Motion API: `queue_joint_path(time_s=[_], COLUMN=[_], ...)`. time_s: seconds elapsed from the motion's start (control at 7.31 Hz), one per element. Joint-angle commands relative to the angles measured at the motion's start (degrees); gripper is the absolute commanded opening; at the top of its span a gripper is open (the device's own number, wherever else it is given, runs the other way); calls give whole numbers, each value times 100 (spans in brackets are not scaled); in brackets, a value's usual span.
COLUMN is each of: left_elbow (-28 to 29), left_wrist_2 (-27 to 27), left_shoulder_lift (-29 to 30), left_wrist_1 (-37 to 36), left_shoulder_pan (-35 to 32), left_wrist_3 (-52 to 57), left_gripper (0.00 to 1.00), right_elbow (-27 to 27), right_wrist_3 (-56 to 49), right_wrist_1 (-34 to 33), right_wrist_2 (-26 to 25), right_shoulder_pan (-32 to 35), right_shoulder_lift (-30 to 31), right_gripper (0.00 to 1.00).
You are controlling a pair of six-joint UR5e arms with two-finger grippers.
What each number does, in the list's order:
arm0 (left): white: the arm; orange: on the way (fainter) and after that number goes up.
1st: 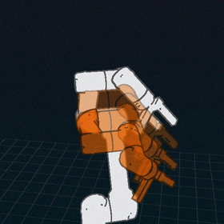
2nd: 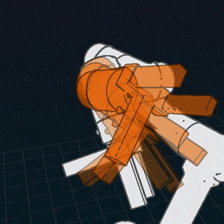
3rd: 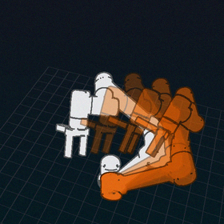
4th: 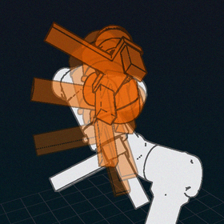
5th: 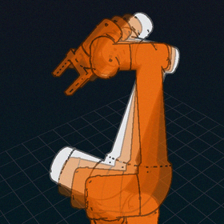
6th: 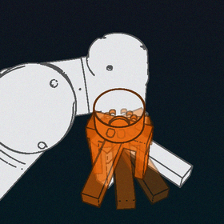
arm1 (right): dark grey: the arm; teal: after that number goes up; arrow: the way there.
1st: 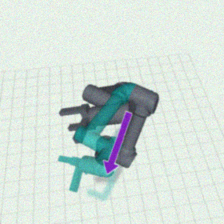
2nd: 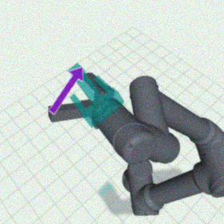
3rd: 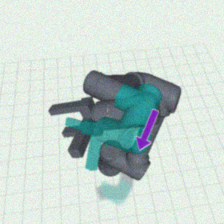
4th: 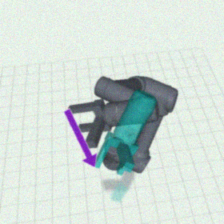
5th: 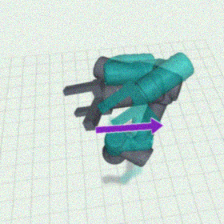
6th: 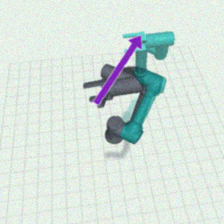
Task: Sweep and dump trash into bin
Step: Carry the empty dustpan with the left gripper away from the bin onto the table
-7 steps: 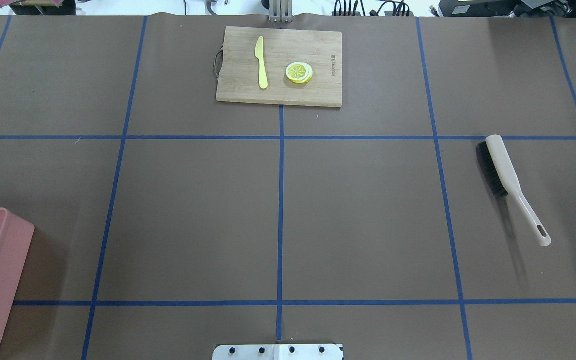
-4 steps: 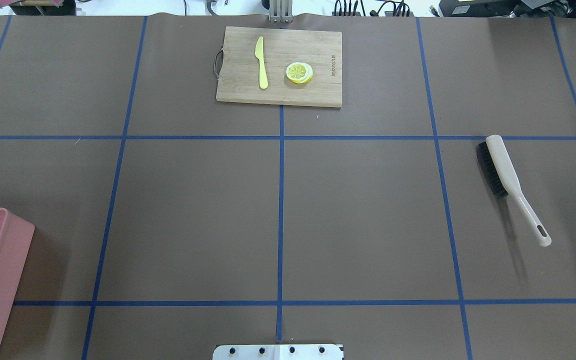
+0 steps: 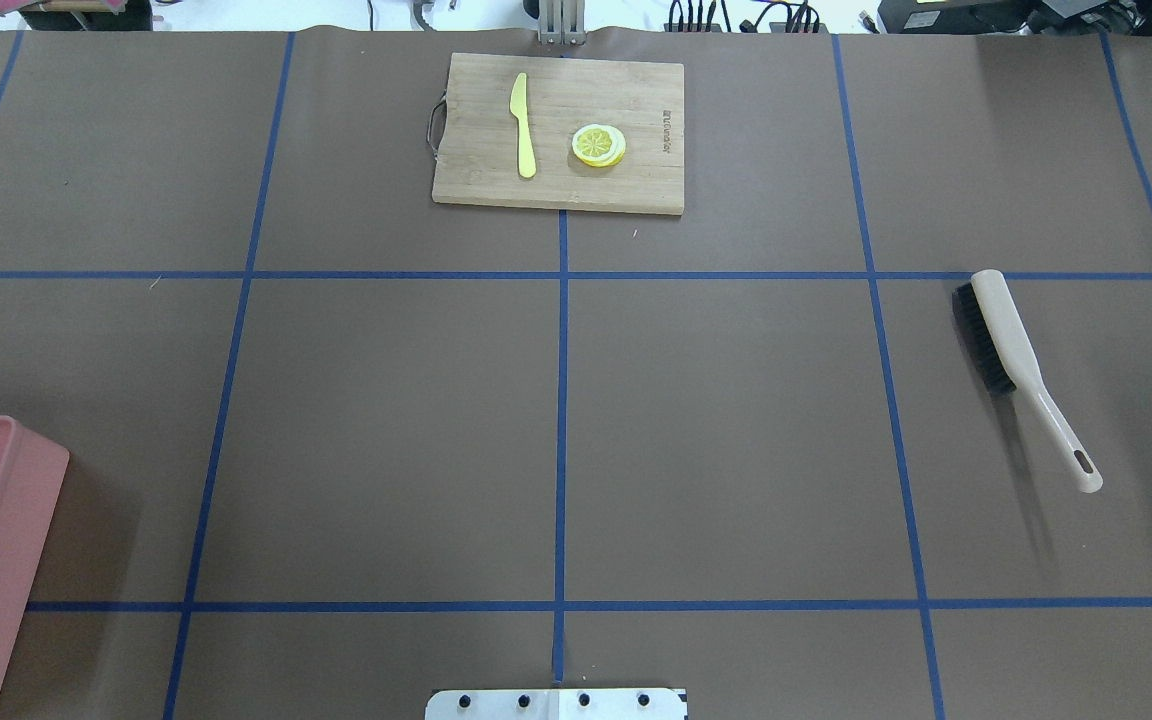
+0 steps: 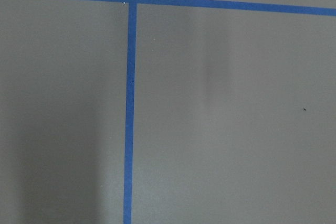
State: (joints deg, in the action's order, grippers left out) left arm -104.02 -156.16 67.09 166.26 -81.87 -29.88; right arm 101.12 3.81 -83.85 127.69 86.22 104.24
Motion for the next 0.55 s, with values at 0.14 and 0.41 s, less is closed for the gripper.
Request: queue_joint_path(time_s=[0.14, 0.41], left_elbow=[1310, 1935], left_wrist_2=[112, 208], left_shoulder_lift=[1783, 2403], left_wrist_1=[-137, -233], left_shoulder_pan=[320, 706], left_wrist_3=[527, 1347], left_gripper=[0, 0], right_elbow=[-4, -4], right_wrist_3=[24, 24], right_wrist_1=[0, 0], right_wrist_2=[1, -7], right_shoulder_pan=[0, 0], right_shoulder_lift=[-9, 0], right_gripper=[100, 100])
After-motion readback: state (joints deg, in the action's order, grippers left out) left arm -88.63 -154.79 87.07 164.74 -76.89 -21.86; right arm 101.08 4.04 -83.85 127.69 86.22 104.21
